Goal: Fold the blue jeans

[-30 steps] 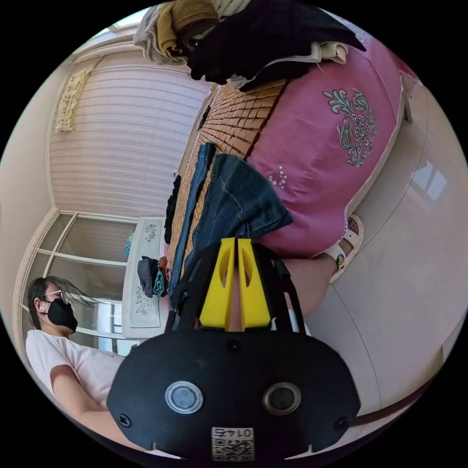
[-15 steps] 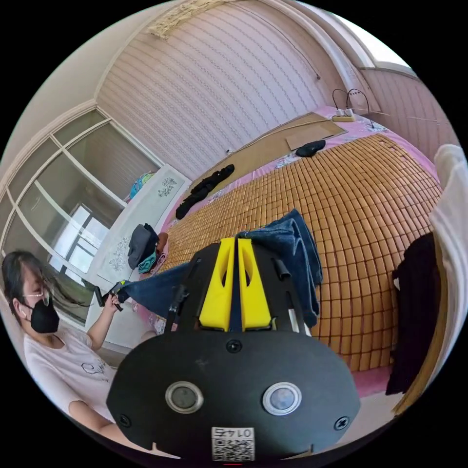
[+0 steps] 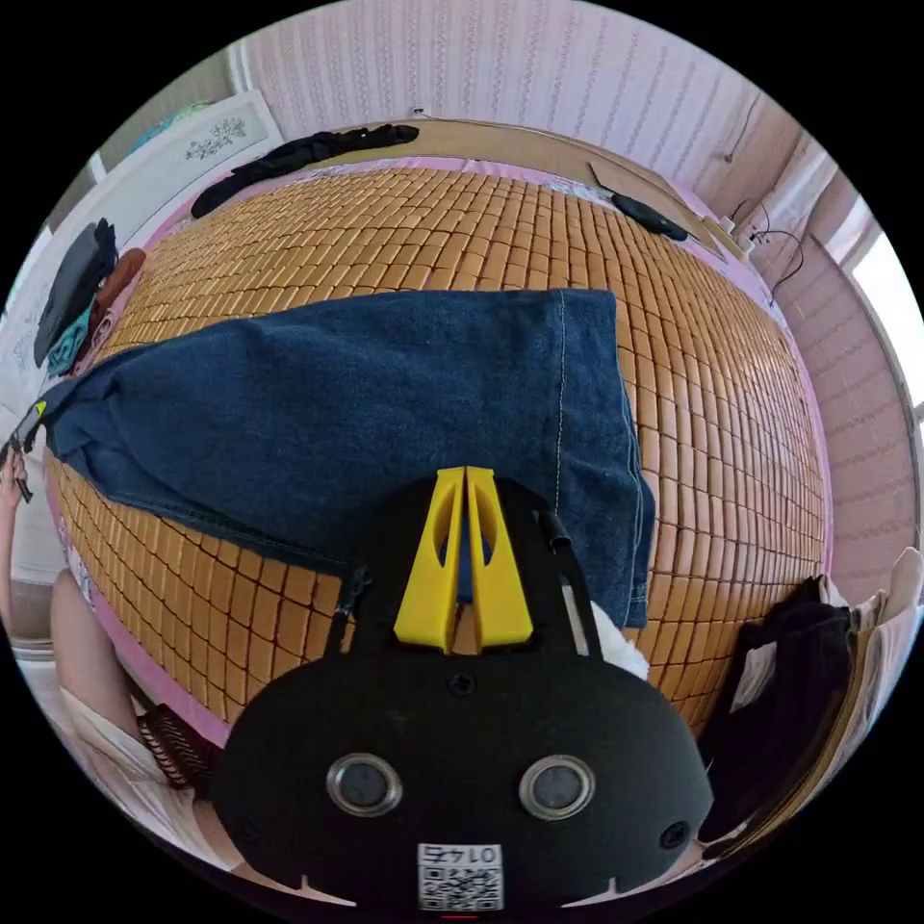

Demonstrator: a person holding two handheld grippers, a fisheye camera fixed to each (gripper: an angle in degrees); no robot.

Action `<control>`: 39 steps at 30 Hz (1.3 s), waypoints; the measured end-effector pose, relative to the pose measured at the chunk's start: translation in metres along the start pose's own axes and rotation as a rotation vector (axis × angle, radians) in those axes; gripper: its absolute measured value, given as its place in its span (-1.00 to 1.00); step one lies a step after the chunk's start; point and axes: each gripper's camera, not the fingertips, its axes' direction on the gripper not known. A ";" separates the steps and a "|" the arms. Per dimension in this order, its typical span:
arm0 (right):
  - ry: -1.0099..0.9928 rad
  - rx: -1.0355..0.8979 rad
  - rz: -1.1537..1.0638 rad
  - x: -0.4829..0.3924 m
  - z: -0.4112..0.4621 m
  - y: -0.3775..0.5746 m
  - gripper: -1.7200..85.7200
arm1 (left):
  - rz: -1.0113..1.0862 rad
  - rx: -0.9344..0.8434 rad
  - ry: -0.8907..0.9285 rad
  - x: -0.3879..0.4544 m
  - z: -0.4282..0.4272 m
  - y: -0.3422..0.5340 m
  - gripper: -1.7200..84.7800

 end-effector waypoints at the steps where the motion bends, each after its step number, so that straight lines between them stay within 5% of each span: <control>1: 0.072 0.049 -0.015 -0.018 0.002 0.003 -0.97 | -0.023 0.010 0.002 -0.002 -0.005 0.004 -0.78; 6: 0.195 0.036 -0.080 -0.066 0.010 -0.008 -0.97 | 0.010 0.053 -0.021 0.006 -0.014 0.013 -0.85; 10: 0.187 0.010 -0.132 -0.083 0.010 -0.006 -0.97 | 0.038 -0.211 -0.232 0.018 0.042 0.008 -0.92; 14: 0.264 -0.090 -0.334 -0.107 0.011 0.023 -0.97 | 0.133 -0.293 -0.221 0.036 0.065 0.009 -0.98; 20: 0.316 -0.223 -0.300 -0.095 0.003 0.080 -0.97 | 0.370 -0.454 -0.139 0.068 0.057 0.021 -0.98; 27: 0.331 -0.248 -0.264 -0.113 -0.035 0.090 -0.96 | 0.469 -0.241 -0.108 0.102 -0.011 0.045 -0.93; 32: -0.023 0.069 -0.482 -0.263 -0.082 0.060 -0.75 | 0.661 -0.146 -0.012 0.206 -0.017 0.074 -0.74; 35: -0.179 0.128 -0.623 -0.337 -0.077 0.051 -0.70 | 0.681 -0.215 -0.006 0.238 0.028 0.083 -0.74; 39: -0.207 0.072 -0.544 -0.359 -0.048 0.030 -0.82 | 0.678 -0.260 -0.050 0.243 0.058 0.082 -0.86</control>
